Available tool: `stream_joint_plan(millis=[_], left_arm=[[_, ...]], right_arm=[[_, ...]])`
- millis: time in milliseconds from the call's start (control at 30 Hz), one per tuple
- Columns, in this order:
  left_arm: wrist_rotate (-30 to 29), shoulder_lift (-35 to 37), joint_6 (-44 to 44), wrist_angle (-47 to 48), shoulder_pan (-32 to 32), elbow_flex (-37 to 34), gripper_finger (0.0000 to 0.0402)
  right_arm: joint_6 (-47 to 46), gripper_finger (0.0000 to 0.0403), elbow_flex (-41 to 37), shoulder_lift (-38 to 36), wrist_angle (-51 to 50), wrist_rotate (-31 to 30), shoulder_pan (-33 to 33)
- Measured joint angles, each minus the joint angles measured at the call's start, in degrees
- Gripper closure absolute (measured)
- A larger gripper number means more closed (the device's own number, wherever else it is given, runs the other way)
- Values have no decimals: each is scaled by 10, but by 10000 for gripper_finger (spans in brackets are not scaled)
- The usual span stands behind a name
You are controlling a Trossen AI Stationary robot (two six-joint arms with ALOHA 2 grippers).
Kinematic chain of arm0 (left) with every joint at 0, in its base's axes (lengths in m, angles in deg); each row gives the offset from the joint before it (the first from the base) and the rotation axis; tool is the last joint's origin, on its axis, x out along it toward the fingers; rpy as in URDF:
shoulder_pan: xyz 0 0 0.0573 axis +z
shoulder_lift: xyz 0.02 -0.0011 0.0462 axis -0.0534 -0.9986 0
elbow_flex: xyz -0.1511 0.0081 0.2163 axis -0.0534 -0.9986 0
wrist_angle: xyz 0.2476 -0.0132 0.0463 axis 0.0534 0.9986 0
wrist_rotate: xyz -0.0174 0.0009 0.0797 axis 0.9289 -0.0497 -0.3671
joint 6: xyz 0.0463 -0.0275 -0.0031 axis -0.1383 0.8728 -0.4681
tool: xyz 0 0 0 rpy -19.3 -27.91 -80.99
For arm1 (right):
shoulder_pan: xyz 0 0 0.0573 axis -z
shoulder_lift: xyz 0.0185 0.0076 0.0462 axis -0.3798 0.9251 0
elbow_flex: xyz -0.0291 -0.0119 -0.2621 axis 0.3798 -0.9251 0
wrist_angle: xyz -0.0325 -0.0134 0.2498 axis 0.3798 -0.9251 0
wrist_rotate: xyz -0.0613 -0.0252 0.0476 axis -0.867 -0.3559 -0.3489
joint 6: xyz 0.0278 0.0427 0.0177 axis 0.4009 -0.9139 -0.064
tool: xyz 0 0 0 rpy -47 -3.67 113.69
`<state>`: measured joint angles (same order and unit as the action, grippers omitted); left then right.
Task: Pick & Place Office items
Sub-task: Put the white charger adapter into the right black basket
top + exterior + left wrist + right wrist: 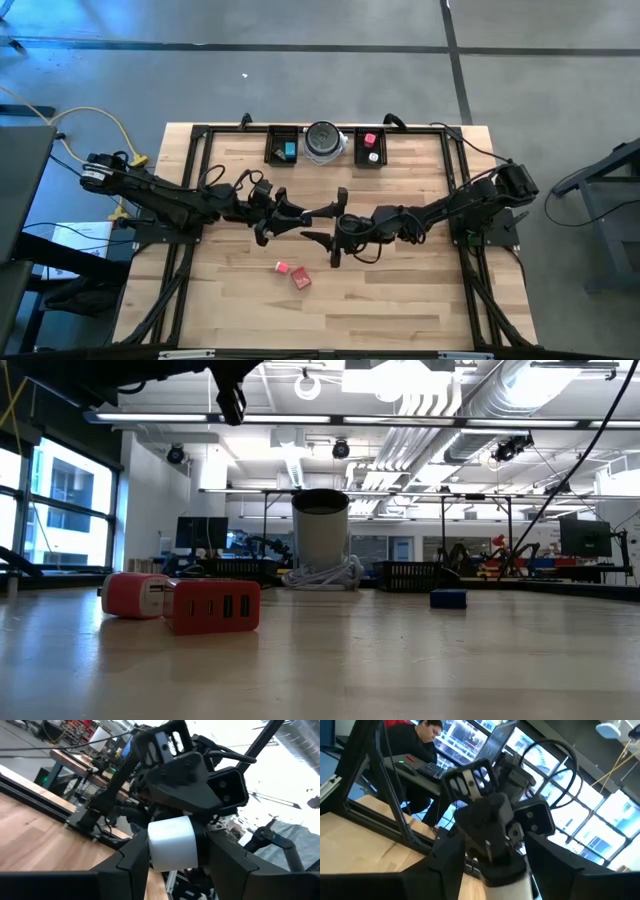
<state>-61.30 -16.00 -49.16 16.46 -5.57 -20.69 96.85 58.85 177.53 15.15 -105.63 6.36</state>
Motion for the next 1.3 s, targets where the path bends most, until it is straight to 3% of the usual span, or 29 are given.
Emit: stream_joint_plan(millis=[333, 767, 1300], left_arm=[[12, 0, -18, -2, 0, 0, 245], [17, 1, -9, 0, 0, -1, 245], [18, 1, 0, -2, 0, -1, 245]], right_arm=[[13, 212, 0, -8, 0, -60, -20], [-17, 213, 0, -37, -106, -40, -19], [-23, 213, 0, -37, -106, -7, 8]])
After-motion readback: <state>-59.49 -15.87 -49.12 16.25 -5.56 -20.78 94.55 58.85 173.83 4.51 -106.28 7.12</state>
